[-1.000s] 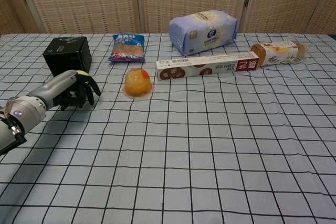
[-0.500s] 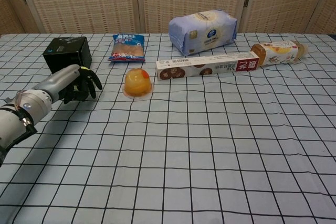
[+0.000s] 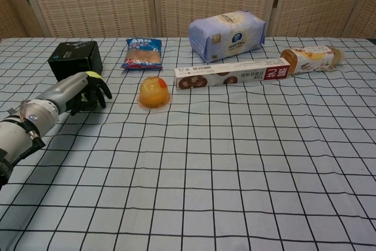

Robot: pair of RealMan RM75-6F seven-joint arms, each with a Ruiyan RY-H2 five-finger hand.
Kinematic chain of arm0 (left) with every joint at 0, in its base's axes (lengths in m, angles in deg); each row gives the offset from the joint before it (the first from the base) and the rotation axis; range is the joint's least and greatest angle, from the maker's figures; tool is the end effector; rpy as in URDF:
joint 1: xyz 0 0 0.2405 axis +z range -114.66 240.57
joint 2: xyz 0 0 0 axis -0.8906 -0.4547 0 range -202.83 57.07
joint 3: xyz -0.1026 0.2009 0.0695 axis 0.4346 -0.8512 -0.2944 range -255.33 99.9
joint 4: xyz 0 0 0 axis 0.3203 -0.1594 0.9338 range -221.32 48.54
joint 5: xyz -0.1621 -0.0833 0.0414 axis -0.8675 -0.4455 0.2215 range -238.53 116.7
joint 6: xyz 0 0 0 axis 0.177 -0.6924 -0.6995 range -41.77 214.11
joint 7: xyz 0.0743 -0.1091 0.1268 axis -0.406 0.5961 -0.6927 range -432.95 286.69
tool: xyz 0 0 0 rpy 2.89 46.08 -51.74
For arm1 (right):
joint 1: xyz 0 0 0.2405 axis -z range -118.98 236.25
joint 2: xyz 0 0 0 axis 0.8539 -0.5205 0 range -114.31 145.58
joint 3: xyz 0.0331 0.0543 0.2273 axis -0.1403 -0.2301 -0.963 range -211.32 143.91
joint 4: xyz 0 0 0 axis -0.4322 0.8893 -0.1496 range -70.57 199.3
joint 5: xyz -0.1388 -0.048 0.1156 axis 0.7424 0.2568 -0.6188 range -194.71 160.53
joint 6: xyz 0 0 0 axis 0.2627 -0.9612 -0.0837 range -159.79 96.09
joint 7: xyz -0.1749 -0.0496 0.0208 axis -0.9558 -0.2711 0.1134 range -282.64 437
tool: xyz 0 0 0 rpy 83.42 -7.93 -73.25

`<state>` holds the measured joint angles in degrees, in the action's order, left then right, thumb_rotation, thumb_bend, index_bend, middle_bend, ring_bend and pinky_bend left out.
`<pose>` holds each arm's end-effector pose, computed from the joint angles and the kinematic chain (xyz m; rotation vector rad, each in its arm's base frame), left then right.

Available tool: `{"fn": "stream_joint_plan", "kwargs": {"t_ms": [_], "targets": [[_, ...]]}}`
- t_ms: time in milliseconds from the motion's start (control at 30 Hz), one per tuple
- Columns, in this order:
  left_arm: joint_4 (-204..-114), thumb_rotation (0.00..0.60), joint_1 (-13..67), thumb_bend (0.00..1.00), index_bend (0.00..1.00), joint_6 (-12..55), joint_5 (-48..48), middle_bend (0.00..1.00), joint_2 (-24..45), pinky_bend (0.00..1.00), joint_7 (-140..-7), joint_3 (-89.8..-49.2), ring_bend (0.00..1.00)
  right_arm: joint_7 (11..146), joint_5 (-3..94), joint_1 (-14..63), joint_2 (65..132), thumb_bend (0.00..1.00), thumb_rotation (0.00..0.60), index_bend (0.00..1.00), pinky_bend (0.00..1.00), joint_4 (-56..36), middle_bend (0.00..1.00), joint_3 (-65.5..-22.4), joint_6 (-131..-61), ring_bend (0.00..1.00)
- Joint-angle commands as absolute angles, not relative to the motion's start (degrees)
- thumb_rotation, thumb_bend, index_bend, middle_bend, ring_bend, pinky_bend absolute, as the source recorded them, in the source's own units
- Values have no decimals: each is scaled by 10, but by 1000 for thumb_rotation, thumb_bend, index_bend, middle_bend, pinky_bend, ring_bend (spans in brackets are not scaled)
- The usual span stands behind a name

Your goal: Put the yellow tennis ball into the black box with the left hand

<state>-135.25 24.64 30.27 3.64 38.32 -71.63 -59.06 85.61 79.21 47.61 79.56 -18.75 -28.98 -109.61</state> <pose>-0.1981 0.3932 -0.0454 -1.3962 -1.2373 -1.0302 -0.2881 -0.2176 0.1317 1.7359 -0.9428 0.8432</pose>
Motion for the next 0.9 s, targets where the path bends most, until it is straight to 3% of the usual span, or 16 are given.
{"fn": "stream_joint_plan", "kwargs": {"t_ms": [33, 267, 500, 900], "targets": [[-1345, 600, 245, 949, 395, 302, 36, 434, 387, 727, -717, -590, 442, 856, 792, 476, 796, 269, 600, 157, 21, -187, 77, -290, -1096, 0], [-1330, 600, 240, 949, 354, 305, 31, 396, 394, 665, -719, -587, 404, 856, 790, 476, 796, 269, 600, 157, 21, -187, 77, -290, -1094, 0], [-1326, 600, 237, 947, 257, 304, 27, 296, 397, 612, -721, -583, 328, 857, 790, 476, 796, 269, 600, 157, 21, -187, 77, -290, -1095, 0], [-1318, 600, 227, 950, 234, 320, 13, 288, 396, 589, -737, -574, 316, 857, 792, 475, 796, 269, 600, 157, 21, -187, 77, -289, -1094, 0]]}}
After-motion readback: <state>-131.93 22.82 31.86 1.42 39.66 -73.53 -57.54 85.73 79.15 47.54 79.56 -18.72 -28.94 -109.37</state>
